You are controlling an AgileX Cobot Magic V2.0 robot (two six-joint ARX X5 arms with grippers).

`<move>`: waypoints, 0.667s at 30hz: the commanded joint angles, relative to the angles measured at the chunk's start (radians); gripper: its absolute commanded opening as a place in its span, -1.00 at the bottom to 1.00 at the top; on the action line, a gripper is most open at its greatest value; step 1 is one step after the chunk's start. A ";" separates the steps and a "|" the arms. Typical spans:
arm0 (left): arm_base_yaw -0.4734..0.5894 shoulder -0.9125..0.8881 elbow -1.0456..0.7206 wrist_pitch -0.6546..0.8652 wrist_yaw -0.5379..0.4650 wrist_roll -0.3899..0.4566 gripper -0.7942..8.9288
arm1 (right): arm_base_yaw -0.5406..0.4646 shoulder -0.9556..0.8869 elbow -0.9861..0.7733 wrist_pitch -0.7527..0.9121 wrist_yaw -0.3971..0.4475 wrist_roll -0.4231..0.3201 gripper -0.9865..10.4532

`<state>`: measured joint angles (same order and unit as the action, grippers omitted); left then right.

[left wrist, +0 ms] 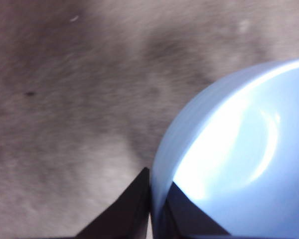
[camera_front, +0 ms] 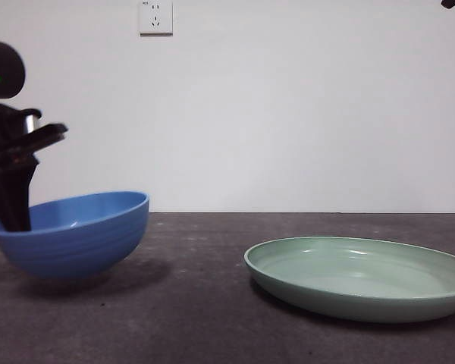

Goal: Pick up the blue bowl, put it on the green plate, put it on desk

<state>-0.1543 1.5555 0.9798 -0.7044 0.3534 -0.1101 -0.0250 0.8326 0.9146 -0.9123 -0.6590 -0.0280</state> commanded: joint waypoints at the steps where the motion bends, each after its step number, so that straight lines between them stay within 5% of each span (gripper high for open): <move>1: -0.037 0.018 0.083 -0.066 0.003 0.012 -0.81 | 0.003 -0.003 0.016 -0.011 0.006 -0.006 0.01; 20: -0.453 0.394 0.793 -0.413 -0.066 0.018 -0.81 | 0.002 -0.139 0.016 -0.150 0.005 0.000 0.06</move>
<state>-0.5915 1.9125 1.7294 -1.1141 0.2871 -0.1093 -0.0250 0.6910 0.9146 -1.0657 -0.6525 -0.0277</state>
